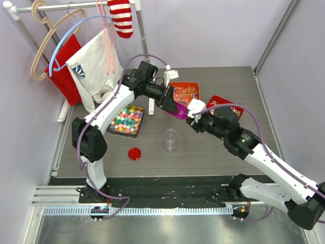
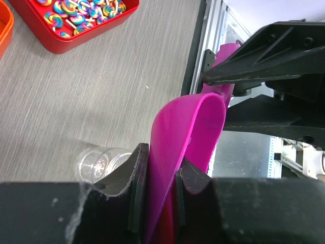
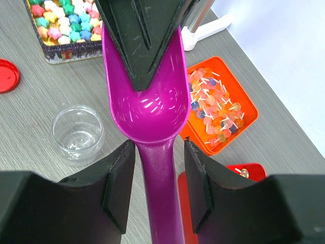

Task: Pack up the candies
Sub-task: Pick up the spatula from the center of the board.

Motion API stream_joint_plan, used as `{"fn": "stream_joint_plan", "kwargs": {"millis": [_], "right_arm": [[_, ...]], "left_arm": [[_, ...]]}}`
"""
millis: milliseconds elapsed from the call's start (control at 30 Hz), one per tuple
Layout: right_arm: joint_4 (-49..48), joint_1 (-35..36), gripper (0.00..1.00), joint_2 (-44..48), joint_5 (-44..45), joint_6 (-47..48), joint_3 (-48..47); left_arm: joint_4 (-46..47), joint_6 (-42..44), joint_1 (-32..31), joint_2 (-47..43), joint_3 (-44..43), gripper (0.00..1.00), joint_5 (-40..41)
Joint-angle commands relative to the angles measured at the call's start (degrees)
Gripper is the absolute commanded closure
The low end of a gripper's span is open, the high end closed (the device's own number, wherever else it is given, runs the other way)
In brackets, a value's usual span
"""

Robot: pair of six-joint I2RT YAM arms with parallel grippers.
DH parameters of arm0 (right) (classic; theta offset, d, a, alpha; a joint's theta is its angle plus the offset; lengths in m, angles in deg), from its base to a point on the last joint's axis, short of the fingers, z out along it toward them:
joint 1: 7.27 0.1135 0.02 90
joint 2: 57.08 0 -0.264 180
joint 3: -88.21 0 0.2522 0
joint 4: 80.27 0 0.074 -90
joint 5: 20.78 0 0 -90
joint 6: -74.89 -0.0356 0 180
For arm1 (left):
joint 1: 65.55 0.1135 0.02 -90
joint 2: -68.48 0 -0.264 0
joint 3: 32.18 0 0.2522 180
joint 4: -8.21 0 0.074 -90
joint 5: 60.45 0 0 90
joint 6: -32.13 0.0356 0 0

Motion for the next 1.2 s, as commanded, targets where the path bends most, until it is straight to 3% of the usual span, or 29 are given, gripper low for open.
{"fn": "stream_joint_plan", "kwargs": {"millis": [0,867,900,1033,1167], "right_arm": [[-1.5,-0.2,0.52,-1.4,-0.6,2.3,-1.7],[2.1,-0.4,0.62,-4.4,-9.1,8.2,-4.4],[2.0,-0.4,0.64,-4.4,-9.2,8.2,-4.4],[1.4,-0.5,0.97,-4.4,-9.3,7.7,-4.0],[1.3,-0.5,0.99,-3.7,-8.6,7.3,-3.8]], "left_arm": [[-1.2,1.7,-0.4,-1.6,0.0,1.0,-3.4],[-12.0,11.7,-3.4,-0.3,-3.5,1.0,-6.2],[-12.1,11.7,-3.4,-0.3,-3.6,1.0,-6.4],[-11.9,11.5,-3.5,-0.4,-3.6,0.98,-6.1],[-11.1,10.8,-3.5,-0.8,-3.1,0.87,-5.0]]}}
